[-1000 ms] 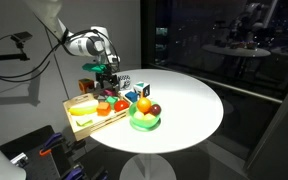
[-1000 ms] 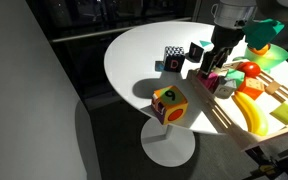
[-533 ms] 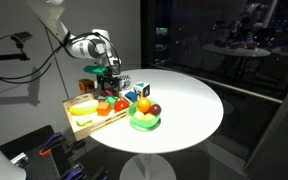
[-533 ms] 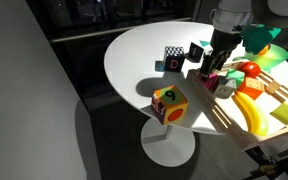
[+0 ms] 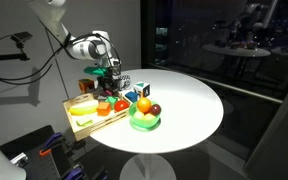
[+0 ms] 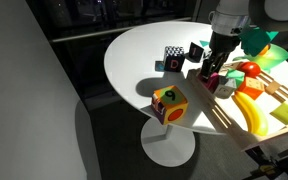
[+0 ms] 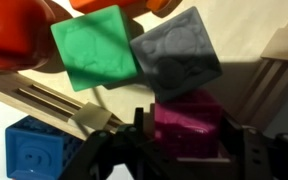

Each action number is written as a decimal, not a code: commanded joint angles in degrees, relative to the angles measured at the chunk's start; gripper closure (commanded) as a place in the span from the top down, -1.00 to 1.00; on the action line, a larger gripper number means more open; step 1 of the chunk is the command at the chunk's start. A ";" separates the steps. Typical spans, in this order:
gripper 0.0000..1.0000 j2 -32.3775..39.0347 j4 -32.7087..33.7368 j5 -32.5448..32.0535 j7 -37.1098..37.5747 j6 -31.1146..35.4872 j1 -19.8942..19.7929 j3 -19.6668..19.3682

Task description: Remove the pink block from the box.

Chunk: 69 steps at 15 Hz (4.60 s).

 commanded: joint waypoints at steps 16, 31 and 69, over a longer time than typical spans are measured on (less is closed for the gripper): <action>-0.37 -8.24 2.21 1.03 0.46 -8.77 -0.45 -0.31; 0.78 -6.06 8.35 -4.56 12.45 -7.03 -1.99 -4.17; 1.00 -35.71 -1.71 7.43 -9.92 -42.81 -5.78 -3.78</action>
